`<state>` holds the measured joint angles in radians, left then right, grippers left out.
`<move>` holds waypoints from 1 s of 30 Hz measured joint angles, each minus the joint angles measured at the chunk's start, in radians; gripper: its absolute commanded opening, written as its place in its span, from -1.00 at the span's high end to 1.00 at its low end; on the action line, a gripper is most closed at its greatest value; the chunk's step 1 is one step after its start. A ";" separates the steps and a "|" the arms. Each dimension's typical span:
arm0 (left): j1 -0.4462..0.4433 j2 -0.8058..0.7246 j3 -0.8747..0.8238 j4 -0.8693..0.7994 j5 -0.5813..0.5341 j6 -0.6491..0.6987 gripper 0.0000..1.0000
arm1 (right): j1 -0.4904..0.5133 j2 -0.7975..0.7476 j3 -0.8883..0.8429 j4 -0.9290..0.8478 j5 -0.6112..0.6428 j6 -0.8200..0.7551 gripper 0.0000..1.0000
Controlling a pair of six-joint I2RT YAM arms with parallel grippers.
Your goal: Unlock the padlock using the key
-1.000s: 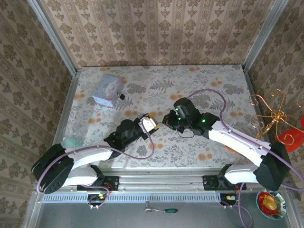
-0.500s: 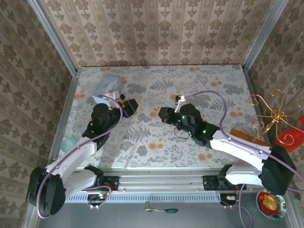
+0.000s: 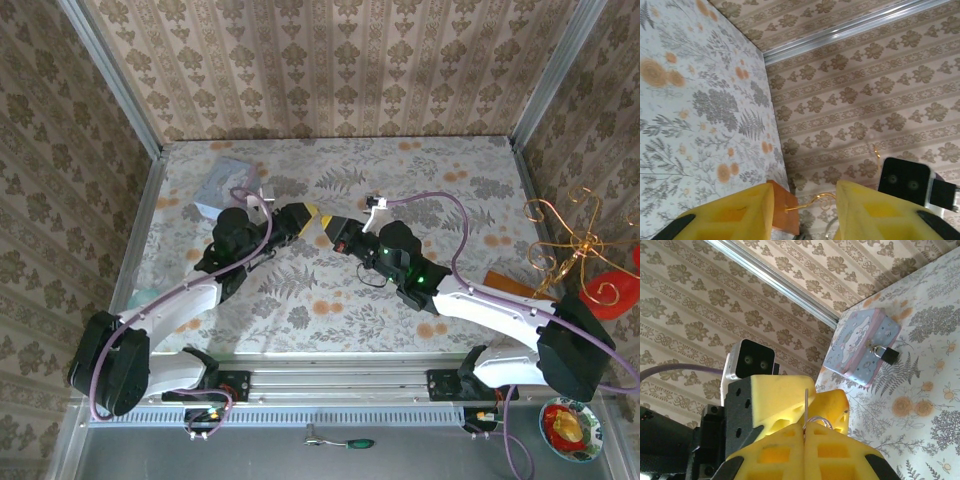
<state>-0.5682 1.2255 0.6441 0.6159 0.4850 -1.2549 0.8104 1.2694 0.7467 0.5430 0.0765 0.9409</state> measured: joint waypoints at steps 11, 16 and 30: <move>-0.008 -0.003 0.000 0.028 0.017 -0.032 0.08 | 0.000 0.000 -0.002 -0.013 0.022 0.008 1.00; -0.008 -0.003 0.000 0.027 0.017 -0.032 0.18 | 0.000 0.001 -0.002 -0.020 0.002 0.009 1.00; -0.006 -0.003 0.018 0.001 0.053 -0.017 0.35 | 0.000 0.031 0.017 -0.029 -0.033 0.028 1.00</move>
<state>-0.5743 1.2224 0.6621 0.6167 0.5381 -1.2720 0.8108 1.3006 0.7639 0.5144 0.0437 0.9688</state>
